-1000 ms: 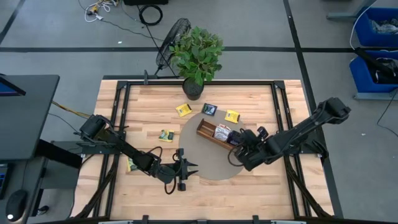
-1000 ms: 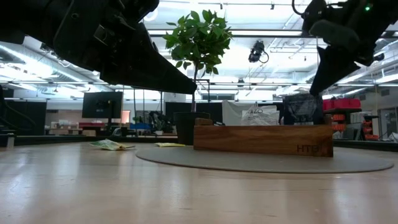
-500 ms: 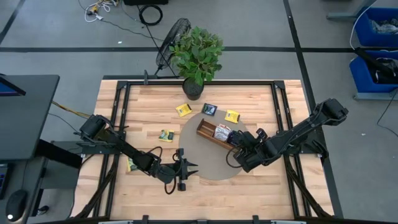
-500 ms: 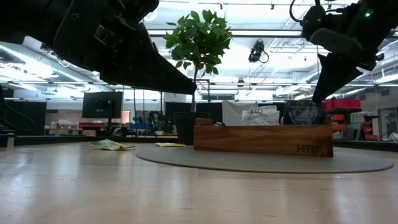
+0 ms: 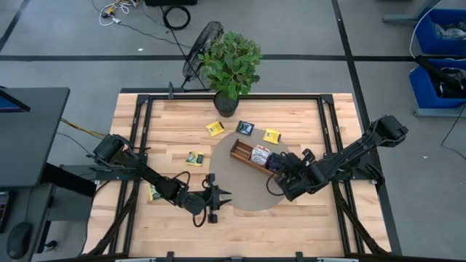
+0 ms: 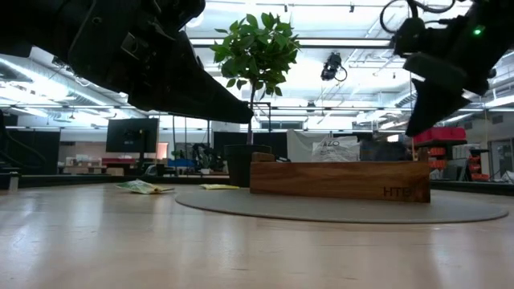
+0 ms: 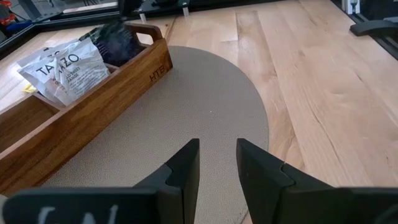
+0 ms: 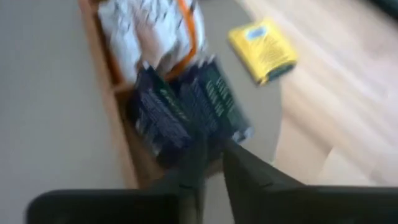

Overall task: Pick & Place Tea
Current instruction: Put the black tea bag into the right section of the wooden organizer, then put the yellow tea bag into the left section of the wooden organizer

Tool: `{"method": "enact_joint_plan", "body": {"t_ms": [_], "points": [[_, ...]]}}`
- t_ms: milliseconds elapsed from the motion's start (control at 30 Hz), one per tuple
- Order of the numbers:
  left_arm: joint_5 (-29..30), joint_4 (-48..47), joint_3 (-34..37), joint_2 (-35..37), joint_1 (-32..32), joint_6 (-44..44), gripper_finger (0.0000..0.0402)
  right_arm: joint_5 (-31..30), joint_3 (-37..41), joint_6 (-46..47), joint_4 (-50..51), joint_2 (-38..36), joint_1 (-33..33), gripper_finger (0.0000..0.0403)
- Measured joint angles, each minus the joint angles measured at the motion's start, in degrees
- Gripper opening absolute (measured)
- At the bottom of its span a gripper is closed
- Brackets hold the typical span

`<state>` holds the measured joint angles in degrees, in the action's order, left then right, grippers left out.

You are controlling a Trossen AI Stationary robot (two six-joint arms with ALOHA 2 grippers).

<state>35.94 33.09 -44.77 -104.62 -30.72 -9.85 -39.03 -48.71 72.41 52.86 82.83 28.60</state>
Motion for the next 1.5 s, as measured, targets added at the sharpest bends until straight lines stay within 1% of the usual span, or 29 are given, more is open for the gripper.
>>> {"method": "enact_joint_plan", "body": {"t_ms": [67, 133, 200, 267, 333, 400, 433, 500, 633, 700, 833, 967, 1067, 1133, 1200, 1300, 1367, 1500], "points": [[0.0, 0.0, 0.0, 0.0, 0.0, 0.0, 0.0110, -3.2, 0.0, -0.2, 0.0, -0.1, 0.0, 0.0084], [0.0, 0.0, 0.0, 0.0, 0.1, 0.5, 0.0110, -4.9, 0.0, -1.1, 0.0, -0.2, 0.0, 0.0109], [0.0, 0.1, 0.0, 0.0, 0.1, 2.4, 0.0110, -6.5, 0.0, -1.6, 0.3, -0.2, 0.0, 0.0132], [0.0, 0.6, 0.0, 0.0, 0.4, 4.9, 0.0110, -10.2, 0.0, -3.1, 0.6, -0.2, 0.0, 0.0152], [0.0, 2.4, 0.0, 0.0, 1.1, 7.8, 0.0110, -13.8, 0.0, -4.6, 0.7, -0.2, 0.0, 0.0167], [-0.7, 6.0, 0.0, 0.0, 2.5, 8.6, 0.0110, -15.4, 0.0, -5.9, 0.8, -0.2, -0.5, 0.0175], [-1.9, 8.2, 0.0, 0.0, 3.5, 8.5, 0.0110, -15.6, 0.0, -6.5, 0.8, -0.3, -1.1, 0.0176], [-7.5, 11.5, 0.0, 0.0, 5.7, 7.7, 0.0110, -15.9, 0.0, -7.2, 0.5, -0.4, -2.1, 0.0177], [-21.2, 12.8, 0.1, 1.1, 10.6, 8.5, 0.0110, -15.8, 0.0, -13.2, -1.2, -0.4, -3.3, 0.0173], [-24.8, 12.7, 0.2, 2.3, 13.3, 8.8, 0.0110, -15.4, 0.0, -17.9, -3.4, -0.7, -4.0, 0.0169], [-25.2, 10.0, 0.2, 7.6, 16.7, 12.0, 0.0110, -15.5, 0.0, -27.8, -10.9, -3.4, -5.0, 0.0156], [-25.6, 4.1, 0.2, 13.9, 18.6, 14.0, 0.0110, -15.0, 0.0, -41.8, -19.9, -7.7, -4.9, 0.0136], [-25.2, -0.9, 0.2, 18.2, 19.5, 16.1, 0.0110, -14.3, 0.1, -48.8, -24.7, -10.9, -4.9, 0.0117], [-25.1, -2.0, 0.2, 20.0, 20.1, 16.5, 0.0110, -14.1, 1.5, -52.8, -27.7, -13.2, -4.9, 0.0104], [-25.1, -6.6, 0.3, 22.7, 20.5, 17.2, 0.0110, -12.1, 3.5, -56.7, -32.3, -16.0, -4.9, 0.0095], [-25.2, -9.7, 0.4, 25.9, 21.8, 17.1, 0.0110, -10.1, 7.4, -61.0, -38.8, -21.1, -4.9, 0.0088], [-25.1, -10.5, 2.0, 28.7, 22.7, 16.8, 0.0110, -8.1, 10.8, -64.1, -44.2, -24.8, -4.9, 0.0086], [-25.0, -10.3, 6.7, 34.4, 24.9, 15.5, 0.0110, 1.3, 18.1, -72.2, -58.5, -31.5, -5.3, 0.0086]]}}
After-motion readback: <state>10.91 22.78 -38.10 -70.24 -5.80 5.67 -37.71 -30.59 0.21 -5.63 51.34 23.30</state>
